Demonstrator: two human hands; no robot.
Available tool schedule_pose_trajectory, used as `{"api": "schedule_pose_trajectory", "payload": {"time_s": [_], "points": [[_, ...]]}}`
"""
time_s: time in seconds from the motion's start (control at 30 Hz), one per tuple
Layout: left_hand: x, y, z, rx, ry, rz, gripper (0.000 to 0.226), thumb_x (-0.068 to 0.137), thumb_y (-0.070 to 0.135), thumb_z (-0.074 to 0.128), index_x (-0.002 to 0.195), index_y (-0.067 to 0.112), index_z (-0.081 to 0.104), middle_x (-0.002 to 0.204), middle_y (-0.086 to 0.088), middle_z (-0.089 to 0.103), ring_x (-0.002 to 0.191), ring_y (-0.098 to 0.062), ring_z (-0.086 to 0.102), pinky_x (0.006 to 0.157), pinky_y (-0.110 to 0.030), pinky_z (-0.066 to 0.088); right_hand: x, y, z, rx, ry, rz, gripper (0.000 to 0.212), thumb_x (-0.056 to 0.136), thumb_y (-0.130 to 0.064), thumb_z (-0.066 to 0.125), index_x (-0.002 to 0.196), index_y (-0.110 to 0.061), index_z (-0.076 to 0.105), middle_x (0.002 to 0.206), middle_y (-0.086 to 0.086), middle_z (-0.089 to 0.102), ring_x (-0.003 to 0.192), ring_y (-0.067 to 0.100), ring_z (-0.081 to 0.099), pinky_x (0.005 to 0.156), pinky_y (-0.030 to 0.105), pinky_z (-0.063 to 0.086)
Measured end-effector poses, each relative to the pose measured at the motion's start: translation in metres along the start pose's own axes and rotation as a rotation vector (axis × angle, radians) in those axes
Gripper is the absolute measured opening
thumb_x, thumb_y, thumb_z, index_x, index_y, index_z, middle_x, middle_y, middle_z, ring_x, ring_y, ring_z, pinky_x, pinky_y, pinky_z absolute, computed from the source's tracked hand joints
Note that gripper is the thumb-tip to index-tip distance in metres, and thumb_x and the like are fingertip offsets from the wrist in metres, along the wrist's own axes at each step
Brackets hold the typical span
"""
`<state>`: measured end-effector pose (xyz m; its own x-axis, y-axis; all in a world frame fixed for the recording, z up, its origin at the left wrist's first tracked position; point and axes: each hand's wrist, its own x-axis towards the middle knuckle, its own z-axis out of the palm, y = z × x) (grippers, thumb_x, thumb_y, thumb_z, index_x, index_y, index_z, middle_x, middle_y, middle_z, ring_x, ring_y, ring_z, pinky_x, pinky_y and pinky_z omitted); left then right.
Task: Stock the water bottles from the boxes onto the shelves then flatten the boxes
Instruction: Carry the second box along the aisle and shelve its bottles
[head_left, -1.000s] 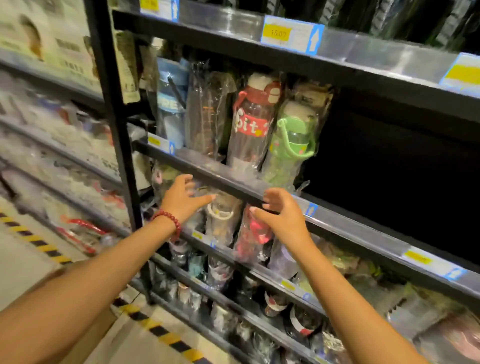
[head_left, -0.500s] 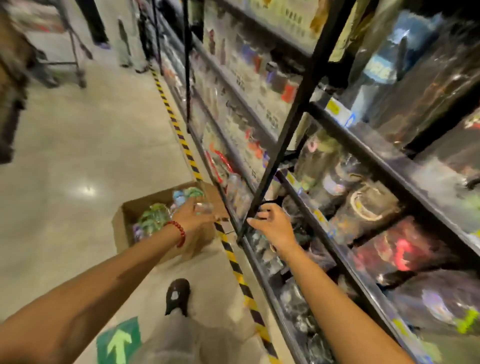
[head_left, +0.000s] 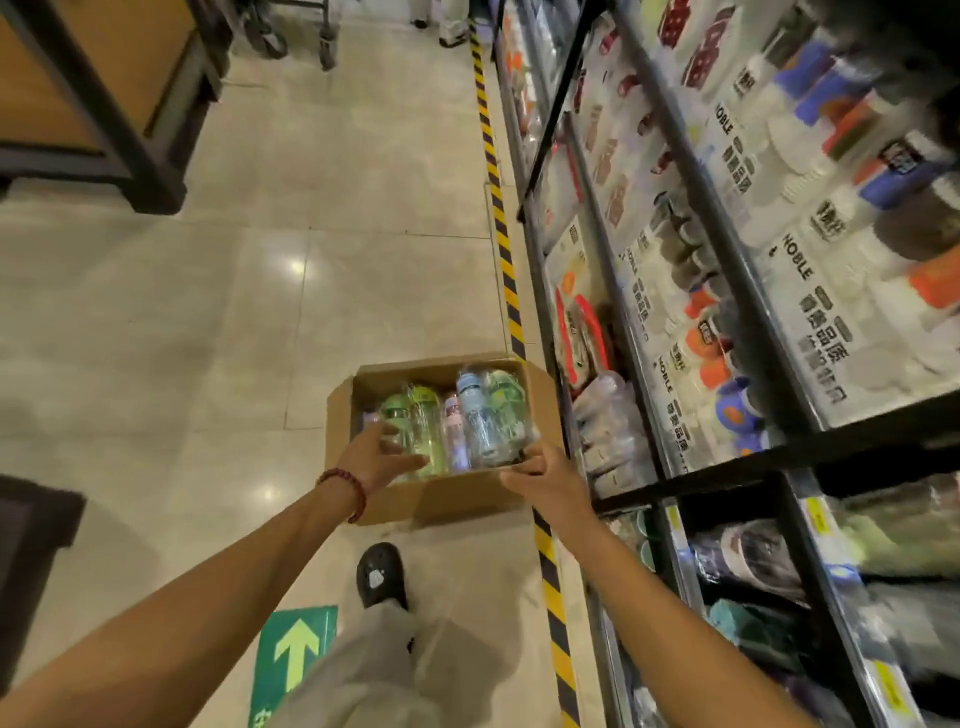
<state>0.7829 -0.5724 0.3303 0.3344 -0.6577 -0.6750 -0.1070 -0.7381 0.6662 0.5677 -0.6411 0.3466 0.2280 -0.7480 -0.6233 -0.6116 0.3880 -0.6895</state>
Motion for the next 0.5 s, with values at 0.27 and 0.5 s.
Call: {"api": "schedule_pose_trajectory", "payload": {"time_s": [0.27, 0.5], "points": [[0.127, -0.006, 0.024, 0.065, -0.057, -0.154, 0.062, 0.077, 0.023, 0.075, 0.128, 0.004, 0.046, 0.108, -0.012, 0.061, 0.097, -0.024, 0.060, 0.075, -0.028, 0.050, 0.136, 0.019, 0.006, -0.104, -0.030, 0.121, 0.045, 0.083, -0.017, 0.071, 0.123, -0.011, 0.051, 0.104, 0.001, 0.054, 0.095, 0.017, 0.053, 0.074, 0.026, 0.043], [0.256, -0.002, 0.093, 0.022, -0.086, -0.200, 0.064, 0.080, 0.022, 0.072, 0.134, 0.007, 0.041, 0.109, -0.007, 0.057, 0.103, -0.021, 0.053, 0.093, -0.035, 0.047, 0.285, 0.067, -0.011, -0.156, -0.028, 0.166, 0.048, 0.082, -0.019, 0.071, 0.125, -0.010, 0.050, 0.114, 0.005, 0.059, 0.103, 0.022, 0.058, 0.090, 0.040, 0.050]]}}
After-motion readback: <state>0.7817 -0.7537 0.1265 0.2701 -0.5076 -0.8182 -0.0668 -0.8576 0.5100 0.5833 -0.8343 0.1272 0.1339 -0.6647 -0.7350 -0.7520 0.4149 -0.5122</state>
